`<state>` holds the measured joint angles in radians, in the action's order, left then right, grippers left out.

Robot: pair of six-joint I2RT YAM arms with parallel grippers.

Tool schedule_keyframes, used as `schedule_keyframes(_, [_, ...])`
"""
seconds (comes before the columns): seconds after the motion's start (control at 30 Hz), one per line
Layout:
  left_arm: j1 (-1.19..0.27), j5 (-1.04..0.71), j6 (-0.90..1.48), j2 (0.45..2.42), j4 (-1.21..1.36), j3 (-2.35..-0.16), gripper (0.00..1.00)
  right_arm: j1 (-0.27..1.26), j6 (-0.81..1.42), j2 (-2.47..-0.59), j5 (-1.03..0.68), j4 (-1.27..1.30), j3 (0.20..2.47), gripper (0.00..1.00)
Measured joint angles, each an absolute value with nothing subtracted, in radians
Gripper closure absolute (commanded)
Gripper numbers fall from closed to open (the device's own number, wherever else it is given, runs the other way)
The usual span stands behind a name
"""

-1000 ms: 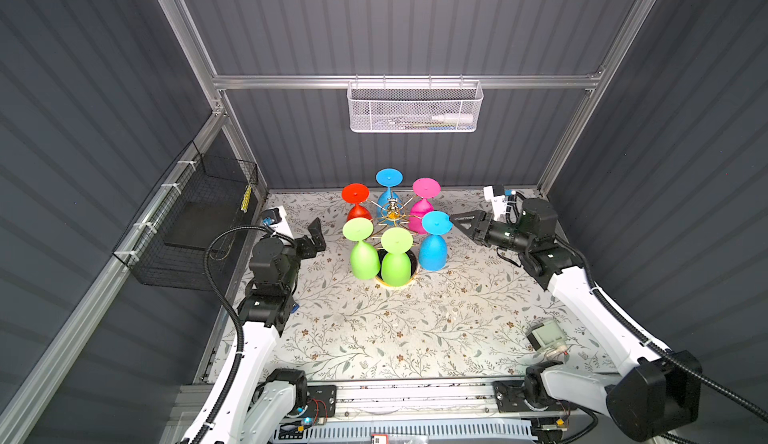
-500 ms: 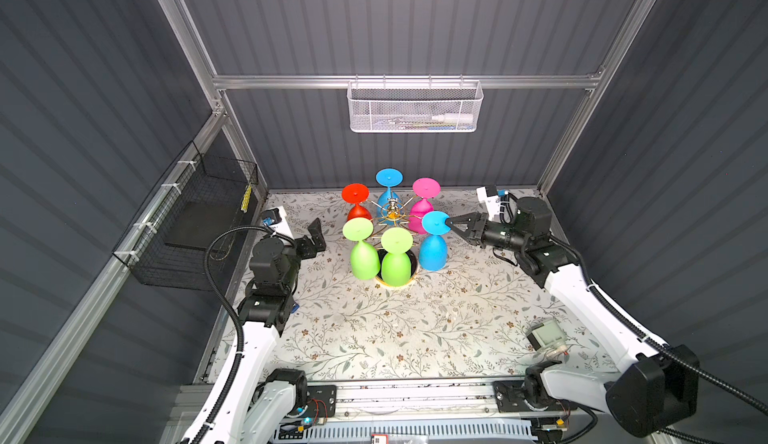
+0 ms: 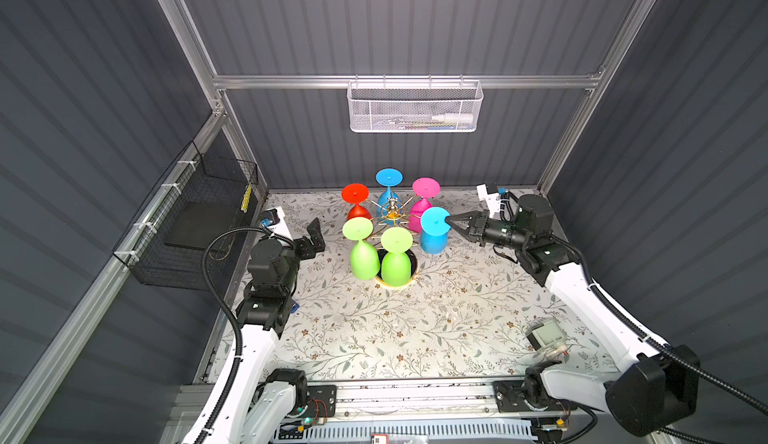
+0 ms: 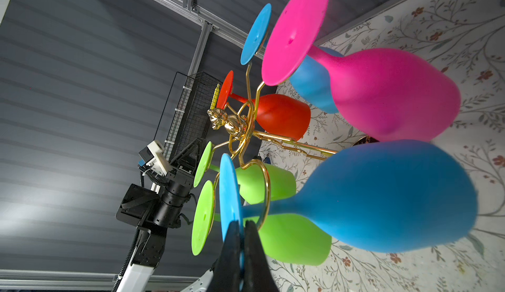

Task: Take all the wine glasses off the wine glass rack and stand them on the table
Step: 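Raise both arms and move the right gripper toward the light blue glass's base, then close the right gripper on the light blue glass's base on the rack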

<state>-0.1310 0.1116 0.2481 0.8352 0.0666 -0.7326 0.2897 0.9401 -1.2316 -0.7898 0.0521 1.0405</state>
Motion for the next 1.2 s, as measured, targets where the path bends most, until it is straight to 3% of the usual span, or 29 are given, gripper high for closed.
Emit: schedule_keyframes(1.2, [-0.131, 0.130, 0.268, 0.787, 0.064, -0.730, 0.00, 0.364, 0.991, -1.290, -0.785, -0.027, 1.172, 1.00])
